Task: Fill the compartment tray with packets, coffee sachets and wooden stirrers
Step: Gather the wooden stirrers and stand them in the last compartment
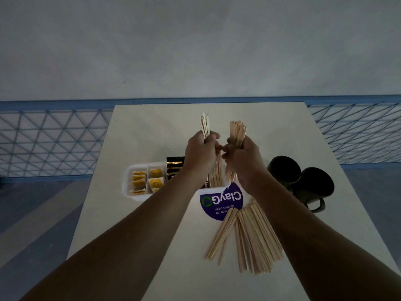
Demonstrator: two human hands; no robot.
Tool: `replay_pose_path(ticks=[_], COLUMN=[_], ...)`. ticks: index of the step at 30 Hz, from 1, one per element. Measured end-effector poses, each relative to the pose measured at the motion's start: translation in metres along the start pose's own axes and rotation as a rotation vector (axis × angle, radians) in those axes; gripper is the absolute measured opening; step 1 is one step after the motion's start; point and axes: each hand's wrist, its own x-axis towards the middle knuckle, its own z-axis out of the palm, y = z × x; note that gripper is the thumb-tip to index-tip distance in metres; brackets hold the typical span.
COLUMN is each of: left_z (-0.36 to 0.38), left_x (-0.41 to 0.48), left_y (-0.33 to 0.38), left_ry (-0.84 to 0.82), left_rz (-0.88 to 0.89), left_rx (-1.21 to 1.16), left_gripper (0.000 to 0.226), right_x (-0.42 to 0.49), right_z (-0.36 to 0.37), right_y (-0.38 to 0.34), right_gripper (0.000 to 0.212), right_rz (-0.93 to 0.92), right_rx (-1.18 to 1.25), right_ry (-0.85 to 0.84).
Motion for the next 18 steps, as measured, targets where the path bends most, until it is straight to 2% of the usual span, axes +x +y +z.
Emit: replay_pose_path(ticks=[5,14,18], left_z=[0.010,0.017,0.015], left_x=[0.007,0.007,0.009], left_y=[-0.014,-0.032,-0.026], left_ry=[0.107,0.077,0.064], left_rz=[0.084,0.142,0.113], left_rx=[0.119,0.328,0.422], left_gripper=[0.021,0.017,0.021], right_x=[0.010,0.008,0.007], right_z=[0.008,0.011,0.012], right_y=[0.006,0.027,0.033], right_gripper=[0.022,0.018,0.015], right_rz=[-0.048,-0.060,-0.061], right_rx=[-0.008,-0.077,-0.081], right_ry=[0.062,0.064,0.035])
